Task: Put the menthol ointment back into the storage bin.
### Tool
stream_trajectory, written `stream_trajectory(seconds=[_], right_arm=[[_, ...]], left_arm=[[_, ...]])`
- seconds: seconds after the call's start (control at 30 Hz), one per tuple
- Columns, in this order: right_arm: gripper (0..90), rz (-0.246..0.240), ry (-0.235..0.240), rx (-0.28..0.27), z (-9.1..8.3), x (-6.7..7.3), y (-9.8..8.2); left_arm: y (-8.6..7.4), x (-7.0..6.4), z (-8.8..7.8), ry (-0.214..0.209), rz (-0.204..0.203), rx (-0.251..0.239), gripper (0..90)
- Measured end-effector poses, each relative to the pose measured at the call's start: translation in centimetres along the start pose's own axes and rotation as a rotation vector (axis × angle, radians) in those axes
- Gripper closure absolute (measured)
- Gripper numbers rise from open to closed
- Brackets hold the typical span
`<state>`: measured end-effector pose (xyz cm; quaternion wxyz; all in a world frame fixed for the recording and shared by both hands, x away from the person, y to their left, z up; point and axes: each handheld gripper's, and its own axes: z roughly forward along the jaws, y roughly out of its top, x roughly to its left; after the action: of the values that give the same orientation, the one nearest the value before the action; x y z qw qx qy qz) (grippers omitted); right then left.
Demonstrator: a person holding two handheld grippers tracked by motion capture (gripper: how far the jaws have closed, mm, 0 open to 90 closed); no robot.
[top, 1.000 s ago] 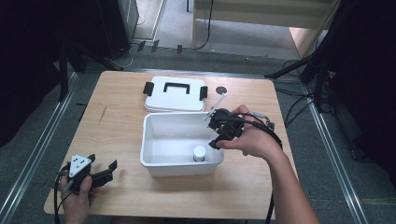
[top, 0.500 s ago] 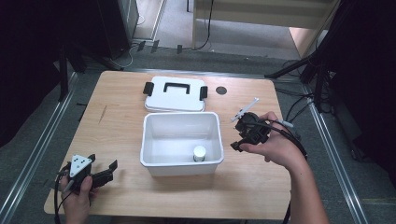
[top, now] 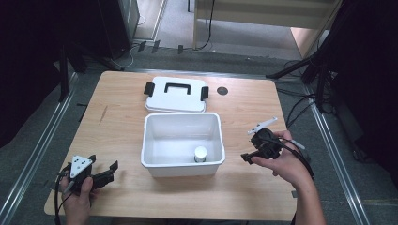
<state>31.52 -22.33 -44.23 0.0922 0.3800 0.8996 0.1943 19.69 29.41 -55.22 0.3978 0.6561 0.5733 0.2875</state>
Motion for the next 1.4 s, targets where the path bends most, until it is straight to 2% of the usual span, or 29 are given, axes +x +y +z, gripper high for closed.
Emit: stream_trajectory(seconds=[0.13,0.23,0.37,0.47,0.57,0.6,0.77,0.87,0.9,1.03,1.2,1.27,1.4], right_arm=[[27.5,0.048,-0.006,-0.071,0.5,-0.5,-2.0],[21.7,0.076,-0.041,-0.135,0.8,-0.7,-3.7],[13.6,0.136,-0.075,-0.193,1.4,-0.9,-5.8],[12.9,0.186,-0.086,-0.265,1.8,-1.0,-7.8],[11.1,0.26,-0.084,-0.348,2.4,-1.4,-9.9],[10.2,0.31,-0.084,-0.392,2.7,-1.5,-11.2],[9.7,0.369,-0.079,-0.48,3.4,-1.4,-13.7],[9.7,0.42,-0.083,-0.546,3.5,-1.7,-14.7],[9.7,0.424,-0.09,-0.57,3.6,-1.8,-15.0],[10.1,0.479,-0.1,-0.634,3.9,-2.0,-15.9],[12.8,0.503,-0.137,-0.663,3.9,-1.8,-16.3],[13.0,0.532,-0.151,-0.671,4.1,-1.7,-16.5],[13.0,0.543,-0.177,-0.681,4.0,-1.5,-16.5]], left_arm=[[0.0,0.0,0.0,0.001,0.0,-0.001,14.6],[0.0,0.0,0.0,0.001,0.001,-0.001,14.5],[0.0,0.0,0.0,0.001,0.002,0.0,14.5],[0.0,0.0,0.0,-0.004,-0.002,0.0,14.5],[0.0,0.3,0.0,-0.017,-0.019,0.002,14.5],[0.0,0.3,0.0,-0.022,-0.021,0.002,14.5],[-0.1,0.2,-0.1,-0.02,-0.018,0.002,14.5],[-0.1,0.2,-0.1,-0.012,-0.014,0.006,14.5],[-0.1,0.2,-0.1,-0.011,-0.016,0.006,14.5],[-0.1,0.2,-0.1,-0.01,-0.023,0.008,14.5],[0.0,0.3,0.0,-0.012,-0.029,0.013,14.5],[0.0,0.3,0.0,-0.014,-0.031,0.015,14.5],[0.0,0.4,0.0,-0.019,-0.03,0.015,14.5]])
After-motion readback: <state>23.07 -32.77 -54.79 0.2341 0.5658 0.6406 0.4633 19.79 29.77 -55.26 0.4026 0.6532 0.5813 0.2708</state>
